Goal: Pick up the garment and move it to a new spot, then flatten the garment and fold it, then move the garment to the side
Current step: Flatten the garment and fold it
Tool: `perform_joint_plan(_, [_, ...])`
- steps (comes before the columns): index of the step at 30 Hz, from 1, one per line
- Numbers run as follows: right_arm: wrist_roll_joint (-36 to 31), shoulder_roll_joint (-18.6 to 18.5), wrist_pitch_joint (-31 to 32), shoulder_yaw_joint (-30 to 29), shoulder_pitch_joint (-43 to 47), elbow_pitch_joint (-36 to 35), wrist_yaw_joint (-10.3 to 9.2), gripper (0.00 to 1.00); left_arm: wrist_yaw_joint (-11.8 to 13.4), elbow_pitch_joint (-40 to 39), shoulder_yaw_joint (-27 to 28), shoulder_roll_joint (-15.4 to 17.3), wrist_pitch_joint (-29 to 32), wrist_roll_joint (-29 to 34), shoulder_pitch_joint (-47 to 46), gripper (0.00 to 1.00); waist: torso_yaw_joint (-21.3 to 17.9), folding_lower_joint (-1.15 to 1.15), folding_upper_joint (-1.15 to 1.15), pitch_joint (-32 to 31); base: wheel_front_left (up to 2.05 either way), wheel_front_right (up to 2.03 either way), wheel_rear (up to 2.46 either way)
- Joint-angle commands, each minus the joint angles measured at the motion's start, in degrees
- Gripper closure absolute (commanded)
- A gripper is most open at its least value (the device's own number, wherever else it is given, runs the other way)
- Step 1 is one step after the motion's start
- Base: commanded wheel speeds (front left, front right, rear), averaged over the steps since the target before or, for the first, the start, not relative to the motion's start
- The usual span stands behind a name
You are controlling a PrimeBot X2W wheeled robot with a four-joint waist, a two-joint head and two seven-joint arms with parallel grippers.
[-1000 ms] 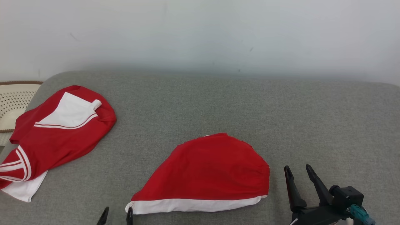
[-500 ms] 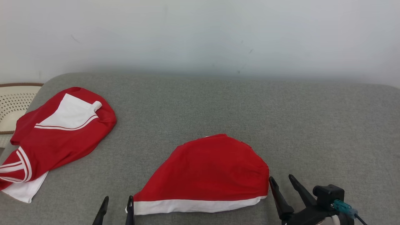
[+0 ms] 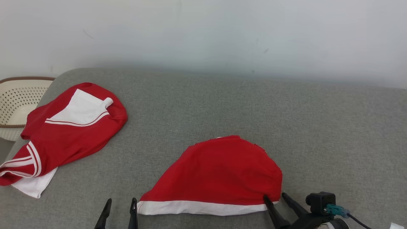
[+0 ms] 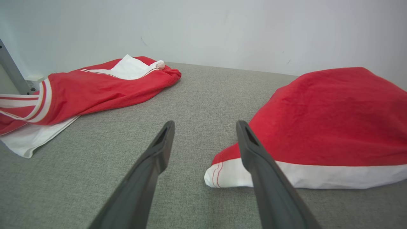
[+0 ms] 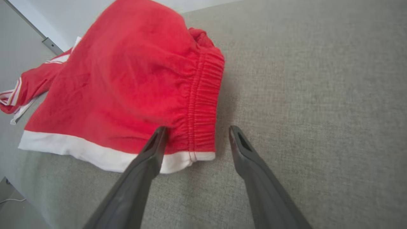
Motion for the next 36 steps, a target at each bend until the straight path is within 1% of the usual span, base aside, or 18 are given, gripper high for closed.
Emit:
perform_joint_plan(1, [0.8,-0.8,0.4,1.3,-0.9,1.0,0.02,0.24,0.0,0.2,-0.1,0.0,-0.1,0.0,-0.4,0.00,0.4,0.00,0.00,0.2,0.00,0.00,0.00])
perform_joint_plan(2, [1.3,-0.8,-0.1,1.8,-1.5,1.3,0.02,0.96,0.1,0.2,-0.1,0.0,-0.1,-0.1,-0.4,0.00,0.5,0.00,0.00,0.3,0.00,0.00,0.00])
perform_joint_plan(3, [2.0,-0.8,-0.4,2.3,-1.9,1.4,0.02,1.00,0.3,0.2,-0.2,0.0,-0.1,-0.4,-0.3,0.00,0.5,0.00,0.00,0.4,0.00,0.00,0.00])
perform_joint_plan(9, [6.8,-2.5,0.0,5.0,-2.7,0.0,0.02,1.00,0.7,0.4,0.1,0.0,-0.1,-0.9,0.3,0.00,0.0,0.00,0.00,0.5,0.00,0.00,0.00])
perform_joint_plan(10, [6.8,-2.5,0.0,5.0,-2.7,0.0,0.02,1.00,0.7,0.4,0.1,0.0,-0.1,-0.9,0.3,0.00,0.0,0.00,0.00,0.5,0.00,0.00,0.00])
perform_joint_plan(11, [8.8,-3.7,0.7,5.6,-2.1,-1.9,0.01,1.00,0.9,0.5,0.0,0.0,-0.1,-1.1,0.3,0.00,-0.2,0.00,0.00,0.5,0.00,0.00,0.00])
perform_joint_plan(13, [11.5,-4.8,1.6,6.0,-1.1,-5.1,0.02,1.00,0.9,0.4,-0.1,-0.1,-0.1,-1.3,0.3,0.00,-0.5,0.00,0.00,0.5,0.00,0.00,0.00])
perform_joint_plan(17, [15.2,-7.7,4.1,6.7,0.7,-11.8,0.02,1.00,1.2,0.6,-0.2,0.0,-0.1,-1.6,0.5,0.00,-1.2,0.00,0.00,0.6,0.00,0.00,0.00])
perform_joint_plan(19, [16.2,-8.9,5.5,6.8,1.9,-14.5,0.02,1.00,1.2,0.7,-0.2,0.0,-0.1,-1.7,0.5,0.00,-1.6,0.00,0.00,0.6,0.00,0.00,0.00])
perform_joint_plan(20, [16.2,-8.9,5.5,6.8,1.9,-14.5,0.02,1.00,1.2,0.7,-0.2,0.0,-0.1,-1.7,0.5,0.00,-1.6,0.00,0.00,0.6,0.00,0.00,0.00])
perform_joint_plan(24, [17.0,-11.0,8.7,6.3,4.1,-17.8,0.02,1.00,1.3,0.9,-0.2,0.0,-0.1,-1.8,0.4,0.00,-2.0,0.00,0.00,0.6,0.00,0.00,0.00])
perform_joint_plan(28, [19.9,-11.7,12.9,6.8,6.9,-20.1,0.02,1.00,1.1,1.3,-0.4,-0.1,-0.1,-1.9,0.3,0.00,-2.1,0.00,0.00,0.5,0.00,0.00,0.00])
perform_joint_plan(32, [19.6,-12.5,14.6,5.1,8.5,-20.9,0.01,1.00,1.0,1.5,-0.2,0.0,-0.1,-1.9,0.6,0.00,-2.2,0.00,0.00,0.3,0.00,0.00,0.00])
perform_joint_plan(33, [19.0,-12.3,14.3,4.4,8.7,-20.8,0.02,0.82,1.0,1.6,-0.2,0.0,-0.1,-1.9,0.7,0.00,-2.3,0.00,0.00,0.3,0.00,0.00,0.00])
perform_joint_plan(34, [18.5,-12.0,14.1,3.9,8.9,-20.9,0.02,0.53,1.0,1.6,-0.2,0.0,-0.1,-1.9,0.7,0.00,-2.3,0.00,0.00,0.2,0.00,0.00,0.00])
perform_joint_plan(35, [18.4,-11.6,14.1,3.5,9.1,-21.0,0.01,0.00,0.9,1.7,-0.1,0.0,-0.1,-1.9,0.7,0.00,-2.3,0.00,0.00,0.2,0.00,0.00,0.00])
perform_joint_plan(36, [18.1,-11.5,14.0,3.0,9.0,-21.3,0.02,0.00,0.9,1.8,-0.1,0.0,-0.1,-1.8,0.7,0.00,-2.3,0.00,0.00,0.1,0.00,0.00,0.00])
